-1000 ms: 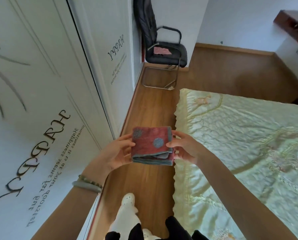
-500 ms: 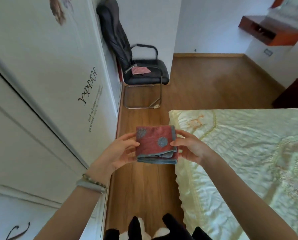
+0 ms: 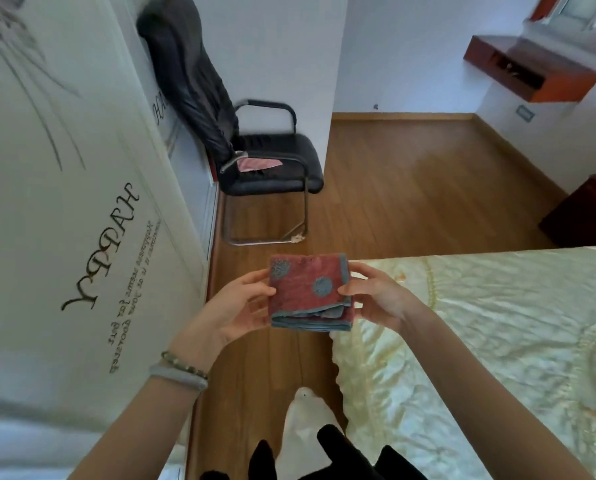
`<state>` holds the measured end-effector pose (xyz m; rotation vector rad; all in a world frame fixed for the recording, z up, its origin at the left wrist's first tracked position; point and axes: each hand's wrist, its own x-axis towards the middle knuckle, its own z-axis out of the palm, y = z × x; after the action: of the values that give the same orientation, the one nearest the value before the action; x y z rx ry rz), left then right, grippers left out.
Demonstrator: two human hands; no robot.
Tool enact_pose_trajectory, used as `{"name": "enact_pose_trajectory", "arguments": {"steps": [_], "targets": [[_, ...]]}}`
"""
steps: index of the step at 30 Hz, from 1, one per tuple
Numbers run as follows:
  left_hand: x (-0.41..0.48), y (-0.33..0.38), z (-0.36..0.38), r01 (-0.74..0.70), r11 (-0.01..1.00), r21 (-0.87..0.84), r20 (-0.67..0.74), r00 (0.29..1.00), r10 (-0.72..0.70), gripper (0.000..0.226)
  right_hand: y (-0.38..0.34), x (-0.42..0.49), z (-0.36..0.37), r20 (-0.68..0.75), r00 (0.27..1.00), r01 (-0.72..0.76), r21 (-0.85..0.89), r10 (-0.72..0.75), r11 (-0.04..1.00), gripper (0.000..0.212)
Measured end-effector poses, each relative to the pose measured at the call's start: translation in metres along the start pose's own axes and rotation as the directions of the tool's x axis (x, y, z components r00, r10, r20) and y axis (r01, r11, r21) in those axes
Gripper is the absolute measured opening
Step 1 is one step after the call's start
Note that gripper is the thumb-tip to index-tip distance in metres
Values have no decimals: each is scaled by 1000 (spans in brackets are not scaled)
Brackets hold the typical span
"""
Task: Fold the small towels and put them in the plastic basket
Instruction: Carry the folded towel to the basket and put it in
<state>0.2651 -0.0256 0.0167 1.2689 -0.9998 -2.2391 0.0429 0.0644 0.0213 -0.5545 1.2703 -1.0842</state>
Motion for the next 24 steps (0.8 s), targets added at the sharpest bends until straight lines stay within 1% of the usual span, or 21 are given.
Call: {"name": "enact_pose_trajectory", "arguments": {"steps": [2,5,7,10,14,21,24], "targets": [[35,23,9,-7,1000,-4,-16,1000,7,41,-25,34,-17,-14,1000,1,-7,-1,1000,52],[82,56,21,-18,1000,-15,-17,1000,17,41,-60,78,-40,-15,1000,2,-7,-2,1000,50],[109,76,28,-18,1000,-17,-13,1000,17,41,-80,106,-54,-6,1000,-10,-5,10,1000,52],[146,100,35,1,1000,-26,-17,1000,-2,41,-103,143,-72,4,999,-47,18,47,999,62],[196,132,40,16,999,-42,8,1000,-16,41,-130,188,-93,-9,998,-61,39,62,997,54],[303,205,53,37,999,27,89,995,-39,41,-182,273,-129,-83,995,-44,104,52,994,52],[357,247,58,30,995,99,118,992,-41,42,-209,316,-143,-123,992,-17,110,31,994,53]]}}
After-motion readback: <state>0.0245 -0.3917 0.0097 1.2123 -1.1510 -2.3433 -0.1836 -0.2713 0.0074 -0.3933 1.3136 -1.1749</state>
